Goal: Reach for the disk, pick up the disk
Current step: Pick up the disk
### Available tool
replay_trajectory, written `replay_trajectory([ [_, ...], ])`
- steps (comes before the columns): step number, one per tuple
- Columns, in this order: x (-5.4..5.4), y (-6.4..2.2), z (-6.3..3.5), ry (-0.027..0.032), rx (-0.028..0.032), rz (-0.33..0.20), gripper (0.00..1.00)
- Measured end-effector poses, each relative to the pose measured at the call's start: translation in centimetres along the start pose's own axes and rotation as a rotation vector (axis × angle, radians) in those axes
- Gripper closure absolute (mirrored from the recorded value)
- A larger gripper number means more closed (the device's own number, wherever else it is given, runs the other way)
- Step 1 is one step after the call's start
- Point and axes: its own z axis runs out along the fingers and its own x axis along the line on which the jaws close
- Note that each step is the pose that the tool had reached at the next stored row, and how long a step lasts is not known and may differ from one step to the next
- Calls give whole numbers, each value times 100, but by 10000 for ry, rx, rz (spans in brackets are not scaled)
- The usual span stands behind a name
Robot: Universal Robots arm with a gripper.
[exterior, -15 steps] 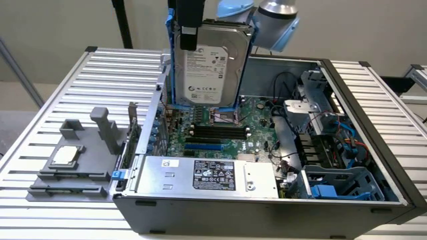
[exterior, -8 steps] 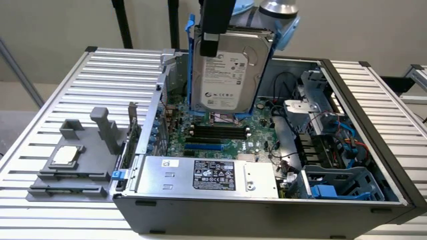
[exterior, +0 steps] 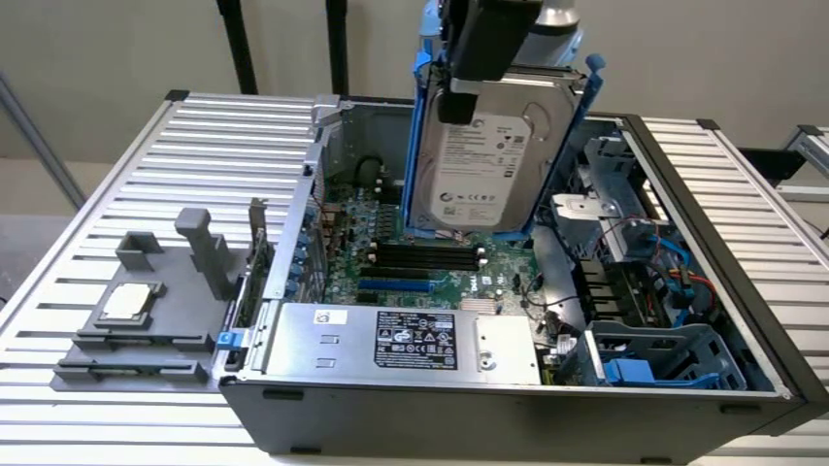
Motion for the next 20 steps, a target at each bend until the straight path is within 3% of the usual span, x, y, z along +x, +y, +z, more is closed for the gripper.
replay_trajectory([
  [20, 365, -883, -74, -46, 1, -3, 67],
])
